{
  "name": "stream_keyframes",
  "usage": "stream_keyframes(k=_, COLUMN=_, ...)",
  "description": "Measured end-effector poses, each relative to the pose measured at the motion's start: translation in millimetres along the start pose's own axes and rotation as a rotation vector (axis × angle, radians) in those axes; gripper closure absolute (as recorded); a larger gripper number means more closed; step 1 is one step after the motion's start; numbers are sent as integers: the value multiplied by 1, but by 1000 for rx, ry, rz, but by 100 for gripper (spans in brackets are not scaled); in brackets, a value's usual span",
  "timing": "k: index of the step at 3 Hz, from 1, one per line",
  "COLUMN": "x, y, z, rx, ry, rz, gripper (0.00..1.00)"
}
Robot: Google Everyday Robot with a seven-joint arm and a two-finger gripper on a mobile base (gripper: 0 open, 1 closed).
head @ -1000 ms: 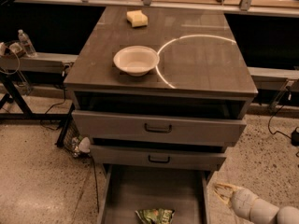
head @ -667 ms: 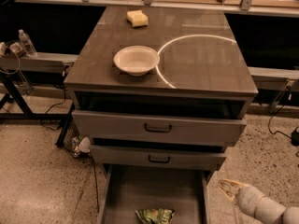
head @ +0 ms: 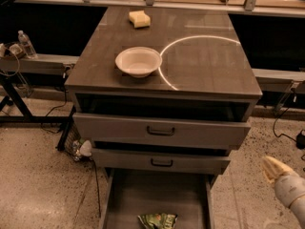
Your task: Place green jalapeno chip bag into bottom drawer
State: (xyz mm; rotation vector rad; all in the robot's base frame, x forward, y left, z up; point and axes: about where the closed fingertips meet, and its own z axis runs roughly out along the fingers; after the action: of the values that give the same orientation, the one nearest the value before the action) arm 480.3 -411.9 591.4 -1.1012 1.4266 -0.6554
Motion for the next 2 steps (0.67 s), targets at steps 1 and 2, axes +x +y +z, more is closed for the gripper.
stream_keyframes(k=1, x=-27, y=-30, z=8, rx=52, ry=-42, rz=-65, gripper=100)
stream_keyframes(k=2, x=-21, y=-27, z=11, rx=53, ry=-37, rz=-60, gripper=100)
